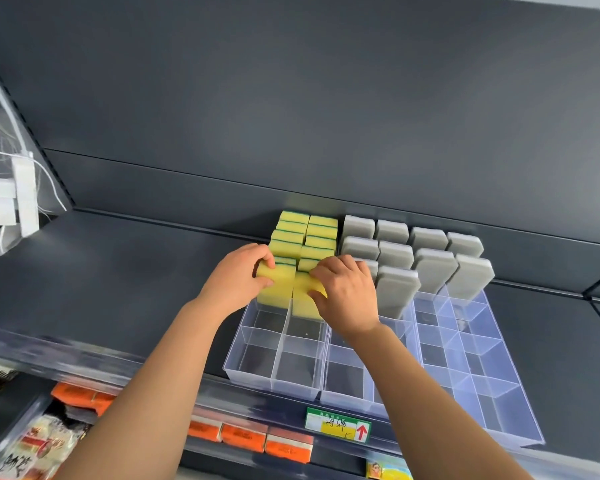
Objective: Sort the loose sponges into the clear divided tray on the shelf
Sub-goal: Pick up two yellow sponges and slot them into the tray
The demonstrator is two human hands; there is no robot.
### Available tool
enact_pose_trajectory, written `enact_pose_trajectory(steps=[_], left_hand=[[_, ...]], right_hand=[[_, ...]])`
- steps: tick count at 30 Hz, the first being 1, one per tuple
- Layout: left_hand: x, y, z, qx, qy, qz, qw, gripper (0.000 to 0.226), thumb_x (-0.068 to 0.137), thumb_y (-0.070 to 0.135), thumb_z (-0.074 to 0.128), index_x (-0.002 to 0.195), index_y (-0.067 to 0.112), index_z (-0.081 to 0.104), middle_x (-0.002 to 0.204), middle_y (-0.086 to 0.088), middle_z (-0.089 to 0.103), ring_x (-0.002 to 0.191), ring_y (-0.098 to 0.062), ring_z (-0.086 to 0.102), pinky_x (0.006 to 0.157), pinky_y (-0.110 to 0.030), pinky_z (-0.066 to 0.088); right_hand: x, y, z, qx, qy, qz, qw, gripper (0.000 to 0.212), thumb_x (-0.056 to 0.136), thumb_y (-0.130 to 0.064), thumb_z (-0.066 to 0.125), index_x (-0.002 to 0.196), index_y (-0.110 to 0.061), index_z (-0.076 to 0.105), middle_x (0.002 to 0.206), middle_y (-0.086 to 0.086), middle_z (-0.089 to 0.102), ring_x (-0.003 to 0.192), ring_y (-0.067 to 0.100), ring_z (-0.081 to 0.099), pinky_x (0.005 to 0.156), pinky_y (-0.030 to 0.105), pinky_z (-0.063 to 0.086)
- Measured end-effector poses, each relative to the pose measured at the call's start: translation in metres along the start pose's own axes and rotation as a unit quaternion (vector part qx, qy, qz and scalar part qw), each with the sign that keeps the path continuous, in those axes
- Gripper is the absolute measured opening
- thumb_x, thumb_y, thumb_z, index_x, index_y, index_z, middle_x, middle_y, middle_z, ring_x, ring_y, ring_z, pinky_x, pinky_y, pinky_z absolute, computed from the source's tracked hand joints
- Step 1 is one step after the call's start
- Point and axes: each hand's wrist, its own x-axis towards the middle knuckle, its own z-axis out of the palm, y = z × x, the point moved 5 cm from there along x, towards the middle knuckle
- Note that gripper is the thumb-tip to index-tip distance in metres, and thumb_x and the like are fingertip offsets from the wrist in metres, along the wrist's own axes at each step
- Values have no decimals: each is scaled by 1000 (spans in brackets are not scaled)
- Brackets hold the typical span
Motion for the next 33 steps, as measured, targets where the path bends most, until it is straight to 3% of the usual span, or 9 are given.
enact_pose_trajectory(steps=[3, 7, 12, 18, 24, 28, 33], left_hand=[[-2, -2, 10, 46, -2, -11, 999, 24, 79, 13, 71, 88, 25, 51, 90, 11, 46, 72, -15, 46, 58, -28, 33], [-3, 4, 9, 94, 75, 27, 992, 27, 74, 14, 76, 95, 19, 61, 105, 7, 44, 94, -14, 45, 71, -29, 44], [-3, 3, 14, 84, 38, 50, 994, 40, 79, 11, 71, 117, 18, 59, 121, 6, 53, 112, -15, 49, 93, -32, 43], [-4, 4, 14, 87, 30, 47, 995, 33, 81, 10, 68, 112, 17, 60, 119, 7, 53, 111, -16, 49, 91, -34, 44], [0, 11, 7, 123, 29, 63, 990, 41, 76, 20, 69, 116, 23, 61, 118, 5, 51, 113, -18, 44, 94, -36, 38], [3, 29, 8, 122, 54, 113, 985, 36, 80, 30, 64, 115, 22, 62, 115, 5, 54, 114, -18, 45, 94, -36, 36], [7, 69, 23, 132, 56, 187, 972, 38, 82, 24, 63, 119, 16, 60, 119, 0, 58, 115, -21, 48, 95, -36, 37]], right_hand=[[-1, 0, 3, 9, -6, 10, 1000, 29, 67, -23, 81, 93, -15, 71, 94, 3, 67, 86, 29, 59, 75, 36, 43], [-3, 1, 2, 24, 6, 15, 1000, 29, 64, -20, 82, 91, -15, 72, 93, 3, 68, 83, 30, 61, 71, 37, 46], [-7, 2, 4, 8, 22, 20, 1000, 39, 64, -20, 78, 101, -15, 68, 91, 1, 68, 83, 28, 60, 71, 36, 45], [-11, -1, 7, -18, 38, 16, 999, 26, 66, -21, 79, 90, -17, 68, 88, -3, 68, 83, 25, 61, 71, 35, 45], [-17, -5, -3, -35, 52, 20, 998, 46, 68, -28, 76, 111, -14, 62, 98, 1, 66, 92, 27, 59, 78, 37, 46], [-27, 6, -17, -34, 85, 62, 994, 39, 75, -30, 70, 110, -12, 62, 105, 4, 65, 94, 28, 59, 82, 38, 45], [-51, 38, -36, -61, 91, 137, 985, 38, 79, -28, 67, 113, -11, 61, 111, 7, 64, 102, 30, 58, 87, 41, 43]])
